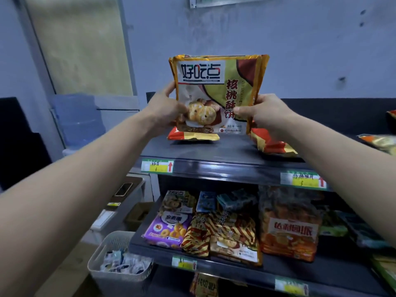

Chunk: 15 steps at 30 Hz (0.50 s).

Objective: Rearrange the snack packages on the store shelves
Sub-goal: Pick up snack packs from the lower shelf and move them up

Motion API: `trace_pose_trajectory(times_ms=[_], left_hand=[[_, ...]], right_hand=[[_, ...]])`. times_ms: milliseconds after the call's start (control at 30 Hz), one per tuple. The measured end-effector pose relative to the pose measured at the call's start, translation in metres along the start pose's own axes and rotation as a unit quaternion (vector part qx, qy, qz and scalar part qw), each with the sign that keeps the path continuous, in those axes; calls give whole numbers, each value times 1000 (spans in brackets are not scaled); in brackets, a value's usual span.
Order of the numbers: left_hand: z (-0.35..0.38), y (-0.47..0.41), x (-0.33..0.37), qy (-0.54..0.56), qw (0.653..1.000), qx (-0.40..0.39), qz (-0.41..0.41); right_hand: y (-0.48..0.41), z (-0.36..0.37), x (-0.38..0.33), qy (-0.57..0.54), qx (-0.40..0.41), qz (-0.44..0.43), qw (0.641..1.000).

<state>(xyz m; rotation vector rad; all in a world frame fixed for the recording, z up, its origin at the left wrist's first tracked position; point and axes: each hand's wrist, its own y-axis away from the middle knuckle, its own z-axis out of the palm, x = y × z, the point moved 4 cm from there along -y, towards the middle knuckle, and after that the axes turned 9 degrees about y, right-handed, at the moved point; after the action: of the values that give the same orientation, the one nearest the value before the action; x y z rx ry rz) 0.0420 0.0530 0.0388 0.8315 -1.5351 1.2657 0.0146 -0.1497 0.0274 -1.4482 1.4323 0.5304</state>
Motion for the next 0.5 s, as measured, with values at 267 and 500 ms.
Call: trace_pose_trajectory(times_ms=[267,500], left_hand=[[-18,-37,-7,-27,998,54,11],[-23,-77,-12,-23,999,32,35]], right_hand=[[-49,21,1,-28,-41,-21,999],[-68,18,-7,-4,-12,-23,1000]])
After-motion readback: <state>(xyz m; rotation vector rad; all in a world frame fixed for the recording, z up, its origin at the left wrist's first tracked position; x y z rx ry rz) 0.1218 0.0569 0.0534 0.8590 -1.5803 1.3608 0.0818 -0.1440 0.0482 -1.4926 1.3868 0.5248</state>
